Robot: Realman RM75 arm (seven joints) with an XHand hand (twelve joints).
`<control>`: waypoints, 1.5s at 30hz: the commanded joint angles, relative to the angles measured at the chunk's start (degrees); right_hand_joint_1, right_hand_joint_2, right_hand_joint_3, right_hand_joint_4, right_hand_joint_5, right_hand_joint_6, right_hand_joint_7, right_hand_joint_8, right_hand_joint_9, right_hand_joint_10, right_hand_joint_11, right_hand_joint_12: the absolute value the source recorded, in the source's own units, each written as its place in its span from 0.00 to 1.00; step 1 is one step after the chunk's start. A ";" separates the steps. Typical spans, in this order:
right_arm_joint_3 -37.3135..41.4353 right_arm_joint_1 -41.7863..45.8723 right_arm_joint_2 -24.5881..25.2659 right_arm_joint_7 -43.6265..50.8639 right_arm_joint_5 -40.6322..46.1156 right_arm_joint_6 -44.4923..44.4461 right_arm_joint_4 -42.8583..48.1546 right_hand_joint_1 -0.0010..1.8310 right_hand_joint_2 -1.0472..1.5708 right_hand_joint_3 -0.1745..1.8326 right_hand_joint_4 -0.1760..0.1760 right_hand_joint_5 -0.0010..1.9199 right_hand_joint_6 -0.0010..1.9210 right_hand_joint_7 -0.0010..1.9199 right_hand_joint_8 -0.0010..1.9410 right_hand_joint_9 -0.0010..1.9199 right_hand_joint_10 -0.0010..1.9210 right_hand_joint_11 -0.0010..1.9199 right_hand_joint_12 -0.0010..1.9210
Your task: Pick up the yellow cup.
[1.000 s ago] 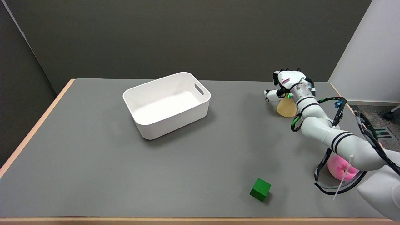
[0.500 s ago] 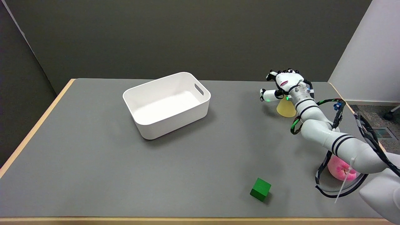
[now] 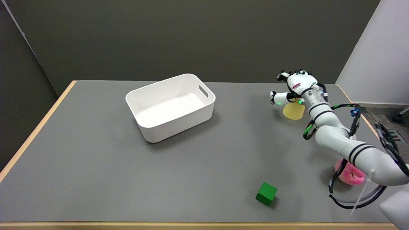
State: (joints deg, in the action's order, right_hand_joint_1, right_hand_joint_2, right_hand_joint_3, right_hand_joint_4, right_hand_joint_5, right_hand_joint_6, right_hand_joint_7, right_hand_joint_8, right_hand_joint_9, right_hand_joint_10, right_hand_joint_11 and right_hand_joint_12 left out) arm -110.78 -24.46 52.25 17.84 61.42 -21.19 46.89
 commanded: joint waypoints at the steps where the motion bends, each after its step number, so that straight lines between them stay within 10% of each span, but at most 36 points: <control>1: 17.71 16.15 -3.32 8.94 0.44 3.04 18.39 0.16 0.66 0.58 0.73 0.15 0.30 0.21 0.25 0.16 0.39 0.08 0.61; 45: 14.06 19.86 -2.52 8.23 1.32 2.42 14.10 0.19 0.68 0.52 0.71 0.17 0.31 0.24 0.24 0.19 0.44 0.12 0.68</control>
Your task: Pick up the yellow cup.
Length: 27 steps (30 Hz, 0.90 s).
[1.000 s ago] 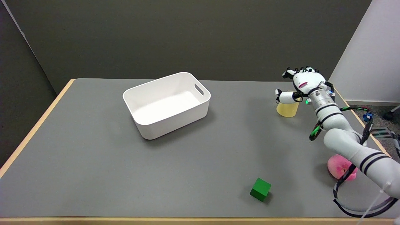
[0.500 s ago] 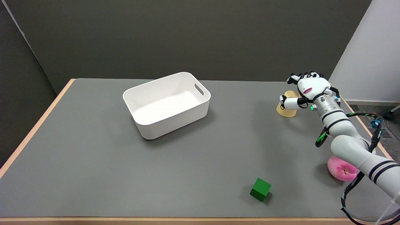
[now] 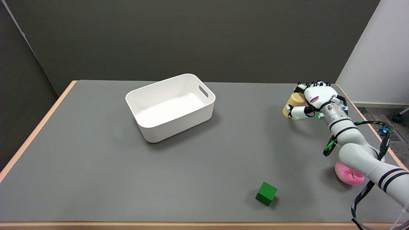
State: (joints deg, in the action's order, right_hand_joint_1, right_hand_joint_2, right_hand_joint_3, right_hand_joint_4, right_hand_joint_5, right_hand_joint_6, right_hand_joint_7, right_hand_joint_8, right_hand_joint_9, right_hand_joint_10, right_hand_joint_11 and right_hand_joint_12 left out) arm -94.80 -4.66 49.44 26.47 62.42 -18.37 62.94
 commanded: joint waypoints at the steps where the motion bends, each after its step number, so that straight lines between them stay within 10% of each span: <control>1: -2.24 -0.18 0.29 -0.40 0.32 -0.64 -2.19 0.20 0.68 0.52 0.71 0.17 0.31 0.24 0.25 0.20 0.45 0.13 0.69; 11: -5.85 -3.15 -0.11 -0.23 -0.40 -1.29 -3.71 0.40 0.71 0.55 0.77 0.24 0.55 0.38 0.50 0.32 0.57 0.21 0.80; 14: -6.93 -4.00 -0.19 0.00 -0.40 -1.44 -4.10 0.65 0.85 0.20 0.00 0.27 0.81 0.45 0.71 0.35 0.63 0.23 0.83; 24: -8.24 -5.86 -0.43 -0.32 -3.66 -1.45 -3.88 0.65 0.88 0.13 0.00 0.28 0.75 0.43 0.79 0.41 0.66 0.23 0.98; 27: -8.24 -6.48 -0.43 -0.32 -4.07 -1.45 -3.10 0.65 0.82 0.26 0.00 0.35 0.77 0.38 0.77 0.41 0.71 0.20 1.00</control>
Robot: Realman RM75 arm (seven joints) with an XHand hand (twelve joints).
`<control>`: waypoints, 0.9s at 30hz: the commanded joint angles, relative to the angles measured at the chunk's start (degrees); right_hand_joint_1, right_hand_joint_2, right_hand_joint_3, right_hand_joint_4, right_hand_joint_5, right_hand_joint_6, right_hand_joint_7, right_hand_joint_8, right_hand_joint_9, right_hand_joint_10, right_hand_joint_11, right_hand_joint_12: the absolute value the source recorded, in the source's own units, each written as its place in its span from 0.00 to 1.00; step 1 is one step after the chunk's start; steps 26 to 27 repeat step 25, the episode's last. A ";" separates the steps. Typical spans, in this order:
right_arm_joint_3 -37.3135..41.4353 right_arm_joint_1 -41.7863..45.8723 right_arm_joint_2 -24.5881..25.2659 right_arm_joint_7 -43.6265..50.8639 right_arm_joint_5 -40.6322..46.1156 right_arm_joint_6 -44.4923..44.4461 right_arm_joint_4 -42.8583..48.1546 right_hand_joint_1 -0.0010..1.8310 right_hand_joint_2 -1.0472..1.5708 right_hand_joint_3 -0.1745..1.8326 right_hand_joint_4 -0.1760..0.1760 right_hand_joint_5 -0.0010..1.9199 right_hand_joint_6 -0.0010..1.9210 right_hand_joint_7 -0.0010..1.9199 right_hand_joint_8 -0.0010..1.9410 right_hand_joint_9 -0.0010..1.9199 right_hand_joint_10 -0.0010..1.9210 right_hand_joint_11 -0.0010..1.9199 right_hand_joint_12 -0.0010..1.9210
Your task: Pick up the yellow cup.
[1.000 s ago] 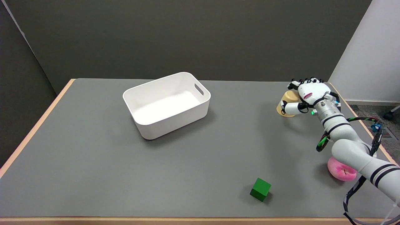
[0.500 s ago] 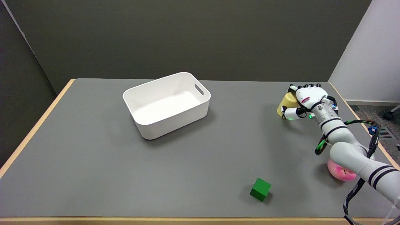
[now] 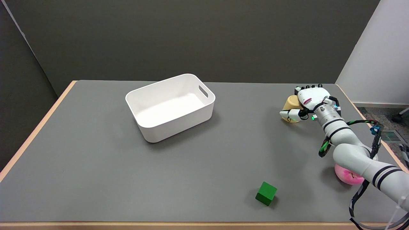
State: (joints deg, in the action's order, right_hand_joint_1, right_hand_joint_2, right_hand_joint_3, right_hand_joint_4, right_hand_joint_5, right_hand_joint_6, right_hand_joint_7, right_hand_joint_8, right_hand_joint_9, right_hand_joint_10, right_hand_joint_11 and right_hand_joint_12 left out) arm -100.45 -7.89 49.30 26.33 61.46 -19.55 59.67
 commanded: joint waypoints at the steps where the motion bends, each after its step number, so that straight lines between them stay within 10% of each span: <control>1: -2.60 -3.51 -0.29 -0.10 -3.59 -0.26 0.67 0.65 0.82 0.26 0.00 0.35 0.77 0.38 0.77 0.41 0.71 0.20 1.00; 4: -2.60 -4.47 -0.37 0.06 -5.35 -0.26 2.51 0.64 0.88 0.12 0.00 0.28 0.76 0.42 0.80 0.41 0.67 0.21 0.99; 10: -2.36 -7.42 -0.61 -0.18 -11.74 -1.62 8.58 0.65 0.82 0.26 0.00 0.35 0.76 0.38 0.77 0.41 0.72 0.21 1.00; 27: -12.91 -22.45 0.03 -0.34 -15.58 -1.86 21.61 0.65 0.86 0.16 0.00 0.29 0.75 0.43 0.78 0.42 0.67 0.30 0.95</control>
